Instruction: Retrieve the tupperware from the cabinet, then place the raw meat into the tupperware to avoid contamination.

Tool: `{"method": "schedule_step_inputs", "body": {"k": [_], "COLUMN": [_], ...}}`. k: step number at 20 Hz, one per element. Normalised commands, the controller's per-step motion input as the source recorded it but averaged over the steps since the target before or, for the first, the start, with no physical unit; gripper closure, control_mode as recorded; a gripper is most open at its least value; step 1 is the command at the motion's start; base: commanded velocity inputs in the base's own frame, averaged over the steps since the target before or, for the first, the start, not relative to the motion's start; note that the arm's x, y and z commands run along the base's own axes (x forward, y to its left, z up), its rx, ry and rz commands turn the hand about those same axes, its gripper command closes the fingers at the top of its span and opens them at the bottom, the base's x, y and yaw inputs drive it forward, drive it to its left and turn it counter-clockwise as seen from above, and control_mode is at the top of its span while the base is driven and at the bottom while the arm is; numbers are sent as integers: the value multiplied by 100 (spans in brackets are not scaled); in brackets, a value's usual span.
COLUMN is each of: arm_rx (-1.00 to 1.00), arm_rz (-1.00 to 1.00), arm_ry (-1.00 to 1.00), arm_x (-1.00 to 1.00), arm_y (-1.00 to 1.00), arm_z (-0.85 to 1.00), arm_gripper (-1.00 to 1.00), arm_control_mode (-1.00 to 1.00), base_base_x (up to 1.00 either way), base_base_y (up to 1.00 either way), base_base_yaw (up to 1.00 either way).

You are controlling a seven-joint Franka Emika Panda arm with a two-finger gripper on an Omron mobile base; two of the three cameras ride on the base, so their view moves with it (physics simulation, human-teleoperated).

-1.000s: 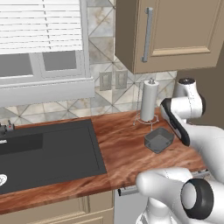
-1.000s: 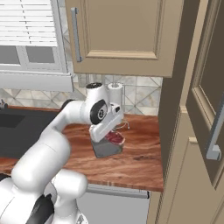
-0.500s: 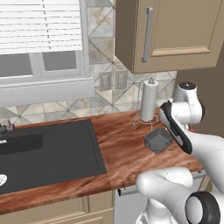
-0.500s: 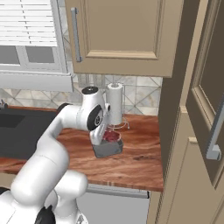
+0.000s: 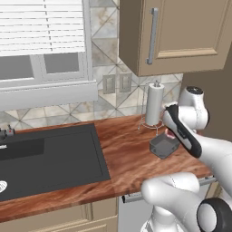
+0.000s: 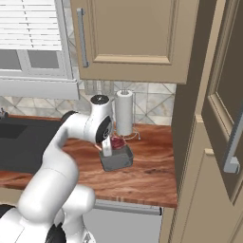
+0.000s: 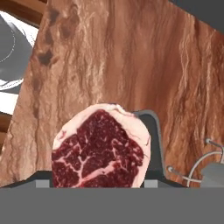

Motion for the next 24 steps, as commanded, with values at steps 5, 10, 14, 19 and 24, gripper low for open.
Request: {"method": "schedule_step_inputs", "body": {"k": [5,10,14,19,24], "arm_rx": [-2,-1,0,0,0], "arm_rz": [31,17,6,0,0], "arm_ry": [6,9,4,9,7], "arm_x": [13,8,0,7,18], "arm_y": [35,16,-4,-11,-7], "arm_z": [-8,-19,-4,0,-13], "arm_gripper": [100,100,100,100,100], "arm_control_mode": [-100,-100,-100,-100,-100], "base_base_x": [0,0,0,0,0], "base_base_y": [0,0,0,0,0], "base_base_yaw": [0,0,0,0,0]}}
